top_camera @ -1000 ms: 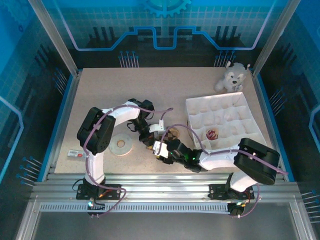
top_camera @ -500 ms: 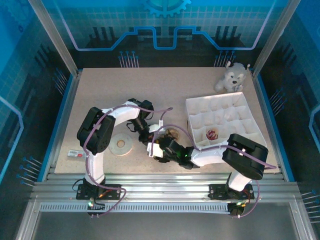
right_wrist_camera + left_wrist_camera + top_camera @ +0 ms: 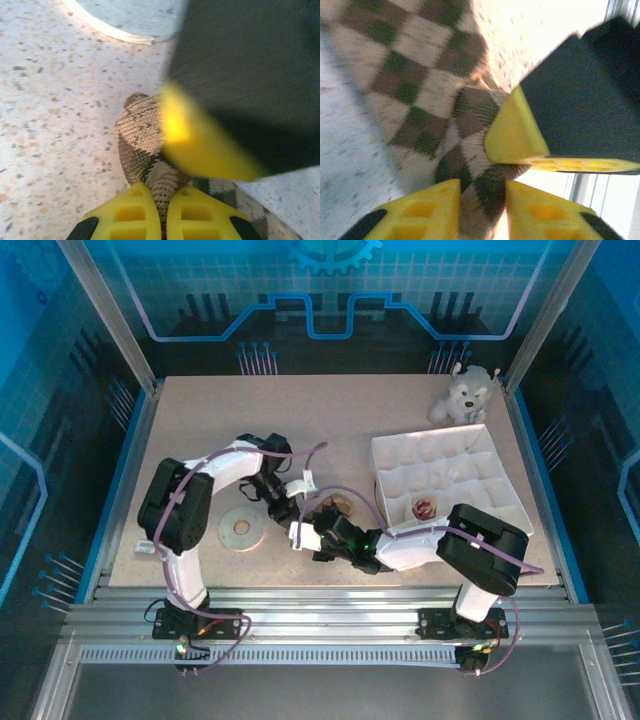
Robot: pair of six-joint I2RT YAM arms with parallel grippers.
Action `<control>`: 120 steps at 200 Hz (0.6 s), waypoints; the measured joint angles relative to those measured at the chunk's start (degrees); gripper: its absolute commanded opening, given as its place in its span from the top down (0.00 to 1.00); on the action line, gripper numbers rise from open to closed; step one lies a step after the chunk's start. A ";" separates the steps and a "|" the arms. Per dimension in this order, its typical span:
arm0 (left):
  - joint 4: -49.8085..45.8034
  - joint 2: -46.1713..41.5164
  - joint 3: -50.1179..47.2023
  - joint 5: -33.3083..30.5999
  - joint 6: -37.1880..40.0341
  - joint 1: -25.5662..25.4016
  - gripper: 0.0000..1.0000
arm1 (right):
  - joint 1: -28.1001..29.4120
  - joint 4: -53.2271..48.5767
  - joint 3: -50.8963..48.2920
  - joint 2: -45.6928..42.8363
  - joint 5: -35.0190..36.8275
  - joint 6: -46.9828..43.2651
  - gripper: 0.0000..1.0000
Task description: Roll the socks
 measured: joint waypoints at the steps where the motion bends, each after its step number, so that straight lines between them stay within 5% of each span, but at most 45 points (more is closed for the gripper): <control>1: 0.07 -0.17 0.00 0.13 -0.22 0.13 0.66 | 0.02 0.00 -0.07 0.00 -0.15 -0.09 1.00; 21: 2.38 -5.27 0.07 3.28 -3.54 4.17 0.59 | 0.00 0.66 -0.70 0.00 -2.23 -0.48 1.00; 51: 4.76 -8.15 2.36 5.73 -9.35 6.58 0.70 | -0.72 2.27 -1.42 -0.02 -6.78 -0.55 1.00; 120: 9.38 10.10 13.27 5.75 -23.82 -4.83 0.81 | -4.20 2.19 -0.87 0.35 -15.23 -2.75 1.00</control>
